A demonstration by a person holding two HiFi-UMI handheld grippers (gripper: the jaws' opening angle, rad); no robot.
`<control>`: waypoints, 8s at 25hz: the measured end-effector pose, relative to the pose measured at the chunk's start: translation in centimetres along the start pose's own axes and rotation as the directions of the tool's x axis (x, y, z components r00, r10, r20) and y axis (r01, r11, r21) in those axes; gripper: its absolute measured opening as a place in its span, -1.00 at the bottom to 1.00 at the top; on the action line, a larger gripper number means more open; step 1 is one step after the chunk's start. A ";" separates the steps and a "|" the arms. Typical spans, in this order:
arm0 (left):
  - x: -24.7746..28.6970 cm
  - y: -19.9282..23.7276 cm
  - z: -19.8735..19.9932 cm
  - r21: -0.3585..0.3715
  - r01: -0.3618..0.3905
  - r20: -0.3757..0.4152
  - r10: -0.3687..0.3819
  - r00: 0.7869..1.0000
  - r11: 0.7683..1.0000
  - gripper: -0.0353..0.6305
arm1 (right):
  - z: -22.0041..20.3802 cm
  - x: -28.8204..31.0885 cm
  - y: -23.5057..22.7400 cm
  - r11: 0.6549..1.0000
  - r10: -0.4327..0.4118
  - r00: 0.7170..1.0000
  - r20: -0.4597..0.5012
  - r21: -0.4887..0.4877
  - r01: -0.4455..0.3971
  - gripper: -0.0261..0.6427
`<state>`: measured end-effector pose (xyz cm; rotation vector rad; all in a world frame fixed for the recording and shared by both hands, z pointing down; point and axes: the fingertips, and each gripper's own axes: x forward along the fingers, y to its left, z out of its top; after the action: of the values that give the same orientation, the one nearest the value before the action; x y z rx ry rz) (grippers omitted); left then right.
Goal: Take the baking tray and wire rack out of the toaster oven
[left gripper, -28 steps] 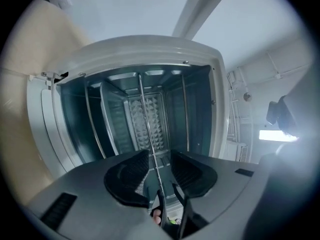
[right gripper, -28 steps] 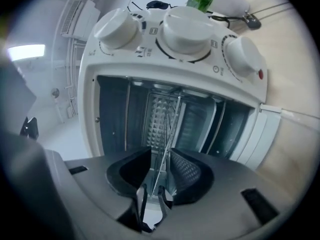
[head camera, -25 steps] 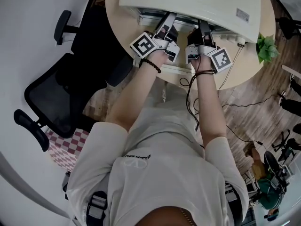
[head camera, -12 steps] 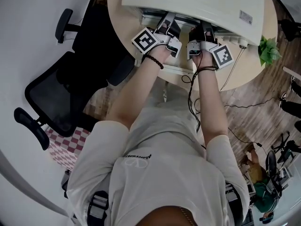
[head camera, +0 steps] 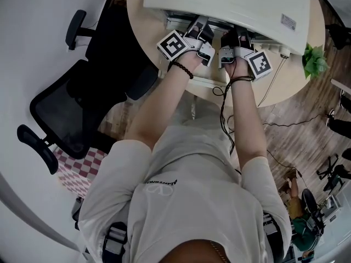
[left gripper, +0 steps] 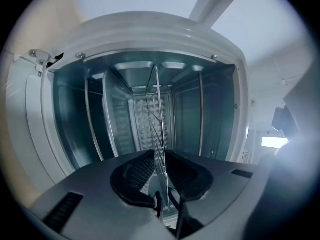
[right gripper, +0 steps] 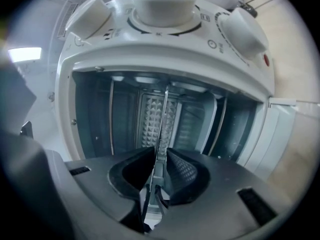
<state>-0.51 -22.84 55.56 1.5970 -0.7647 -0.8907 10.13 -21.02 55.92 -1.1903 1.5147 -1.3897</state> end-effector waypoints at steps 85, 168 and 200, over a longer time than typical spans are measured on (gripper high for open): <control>-18.3 -4.1 -7.4 -0.017 -0.028 -0.070 0.026 0.997 0.999 -0.87 | -8.9 -18.0 1.0 0.999 -0.050 0.976 -0.212 -0.013 0.048 -0.88; -3.9 -16.2 -2.8 -0.011 -0.038 -0.023 0.038 0.999 0.999 -0.88 | 0.2 -7.8 14.9 0.985 0.014 0.963 -0.269 -0.160 -0.059 -0.85; -2.6 -15.7 -2.5 0.033 -0.041 -0.039 0.043 0.998 0.999 -0.48 | 1.2 -7.2 13.9 0.996 0.041 0.978 -0.205 -0.064 -0.055 -0.69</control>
<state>0.63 -16.39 40.81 1.6166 -0.7854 -0.8178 11.35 -14.84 41.56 -1.0710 1.7352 -1.4730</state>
